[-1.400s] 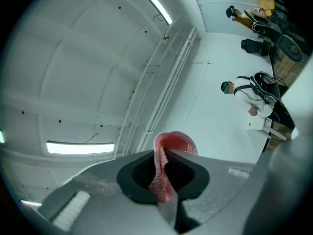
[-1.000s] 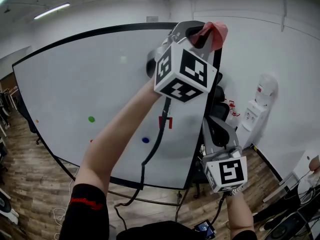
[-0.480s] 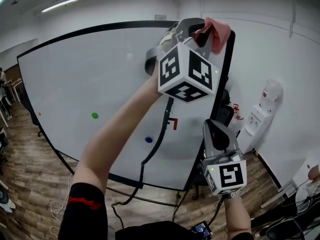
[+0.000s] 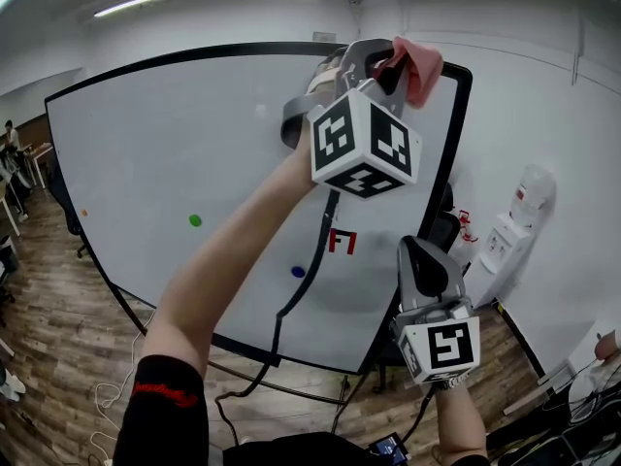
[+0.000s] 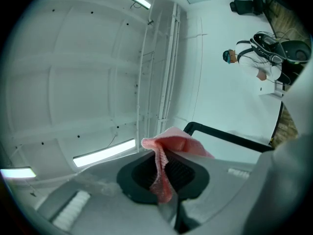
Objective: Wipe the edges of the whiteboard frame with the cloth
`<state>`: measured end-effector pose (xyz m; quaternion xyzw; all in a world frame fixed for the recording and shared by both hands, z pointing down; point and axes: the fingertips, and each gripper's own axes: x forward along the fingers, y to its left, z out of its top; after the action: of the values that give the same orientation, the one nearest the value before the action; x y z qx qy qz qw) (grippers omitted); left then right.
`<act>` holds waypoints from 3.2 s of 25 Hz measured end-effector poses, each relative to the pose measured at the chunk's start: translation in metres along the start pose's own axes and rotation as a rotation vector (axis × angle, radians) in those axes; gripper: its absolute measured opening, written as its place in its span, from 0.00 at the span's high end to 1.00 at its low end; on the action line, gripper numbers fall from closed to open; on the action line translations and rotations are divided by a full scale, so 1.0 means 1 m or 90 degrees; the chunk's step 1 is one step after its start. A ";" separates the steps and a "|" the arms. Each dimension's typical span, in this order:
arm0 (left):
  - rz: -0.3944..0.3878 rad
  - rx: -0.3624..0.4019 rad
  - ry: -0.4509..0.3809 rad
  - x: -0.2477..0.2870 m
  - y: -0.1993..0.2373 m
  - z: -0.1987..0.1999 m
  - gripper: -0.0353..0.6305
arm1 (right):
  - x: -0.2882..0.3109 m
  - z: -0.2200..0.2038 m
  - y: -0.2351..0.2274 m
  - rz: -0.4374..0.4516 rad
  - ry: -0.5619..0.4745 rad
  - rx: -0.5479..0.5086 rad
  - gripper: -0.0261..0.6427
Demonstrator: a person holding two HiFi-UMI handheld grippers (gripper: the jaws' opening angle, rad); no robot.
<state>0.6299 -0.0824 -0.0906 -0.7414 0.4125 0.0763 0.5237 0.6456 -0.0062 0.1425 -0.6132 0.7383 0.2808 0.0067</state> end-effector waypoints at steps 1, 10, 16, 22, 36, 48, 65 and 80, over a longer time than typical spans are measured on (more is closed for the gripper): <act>0.002 0.002 0.003 0.000 0.001 -0.002 0.91 | 0.000 0.000 0.000 0.002 -0.001 0.001 0.96; 0.018 0.011 0.024 -0.013 0.022 -0.021 0.91 | 0.009 0.001 0.021 0.018 -0.006 0.010 0.96; 0.023 0.022 0.030 -0.011 0.022 -0.026 0.91 | 0.014 -0.004 0.018 0.025 -0.007 0.015 0.96; 0.028 0.034 0.037 -0.016 0.029 -0.038 0.91 | 0.024 -0.008 0.027 0.036 -0.007 0.026 0.96; 0.041 0.054 0.060 -0.041 0.069 -0.073 0.91 | 0.049 0.014 0.061 0.046 -0.030 0.018 0.96; 0.037 0.064 0.069 -0.056 0.098 -0.099 0.91 | 0.080 0.051 0.084 0.043 -0.065 0.005 0.96; 0.043 0.070 0.065 -0.076 0.138 -0.139 0.91 | 0.127 0.080 0.122 0.044 -0.095 0.002 0.96; 0.039 0.066 0.080 -0.114 0.194 -0.193 0.91 | 0.170 0.101 0.196 0.046 -0.088 -0.005 0.96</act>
<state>0.3603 -0.2058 -0.0822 -0.7038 0.4703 0.0244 0.5318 0.3918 -0.0990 0.0769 -0.5656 0.7564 0.3255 0.0449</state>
